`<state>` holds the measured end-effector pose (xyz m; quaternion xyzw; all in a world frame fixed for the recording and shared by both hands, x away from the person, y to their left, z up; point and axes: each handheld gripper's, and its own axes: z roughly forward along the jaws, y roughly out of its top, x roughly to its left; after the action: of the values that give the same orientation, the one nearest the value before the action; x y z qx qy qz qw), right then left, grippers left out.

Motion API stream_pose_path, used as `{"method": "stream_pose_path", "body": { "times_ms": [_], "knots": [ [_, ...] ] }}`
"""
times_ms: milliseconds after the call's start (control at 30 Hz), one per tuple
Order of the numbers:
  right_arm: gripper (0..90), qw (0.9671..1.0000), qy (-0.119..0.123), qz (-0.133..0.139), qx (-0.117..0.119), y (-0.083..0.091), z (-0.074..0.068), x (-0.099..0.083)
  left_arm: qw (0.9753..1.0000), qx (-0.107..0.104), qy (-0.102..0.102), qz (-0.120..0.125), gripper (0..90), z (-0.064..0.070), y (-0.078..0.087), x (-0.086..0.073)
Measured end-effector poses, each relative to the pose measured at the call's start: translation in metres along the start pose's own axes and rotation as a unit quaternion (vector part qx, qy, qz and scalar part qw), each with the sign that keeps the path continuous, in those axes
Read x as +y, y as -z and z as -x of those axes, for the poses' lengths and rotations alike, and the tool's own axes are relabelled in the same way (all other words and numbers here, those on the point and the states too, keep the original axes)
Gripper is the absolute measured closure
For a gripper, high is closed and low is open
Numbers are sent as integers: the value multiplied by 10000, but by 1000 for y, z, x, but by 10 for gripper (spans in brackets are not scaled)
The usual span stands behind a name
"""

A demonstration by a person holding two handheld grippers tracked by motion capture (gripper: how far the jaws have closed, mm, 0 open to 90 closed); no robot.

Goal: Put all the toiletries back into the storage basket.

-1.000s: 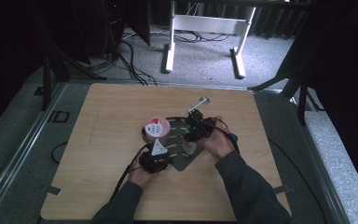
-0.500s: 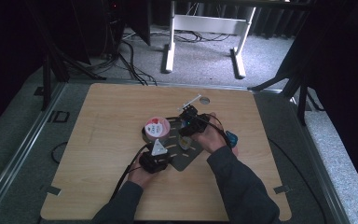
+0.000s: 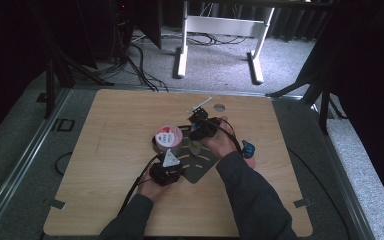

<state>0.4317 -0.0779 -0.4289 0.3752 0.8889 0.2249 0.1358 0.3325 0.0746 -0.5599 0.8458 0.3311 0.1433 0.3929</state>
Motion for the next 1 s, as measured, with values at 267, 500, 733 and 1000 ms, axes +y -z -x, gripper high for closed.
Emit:
{"method": "stream_pose_path", "body": {
  "times_ms": [267,500,733,1000],
  "knots": [
    [549,10000,-45,27,-32,-5,2,7,10000,3,1,1,756,0,0,0],
    [550,9999,-118,70,-60,-7,4,9,10000,9,3,0,759,0,0,0],
    [550,9998,-130,99,-97,-13,6,12,10000,36,-19,-3,760,1,0,0],
    [550,9998,-81,164,-63,-17,4,15,10000,30,-4,4,761,1,0,0]
  ]
}}
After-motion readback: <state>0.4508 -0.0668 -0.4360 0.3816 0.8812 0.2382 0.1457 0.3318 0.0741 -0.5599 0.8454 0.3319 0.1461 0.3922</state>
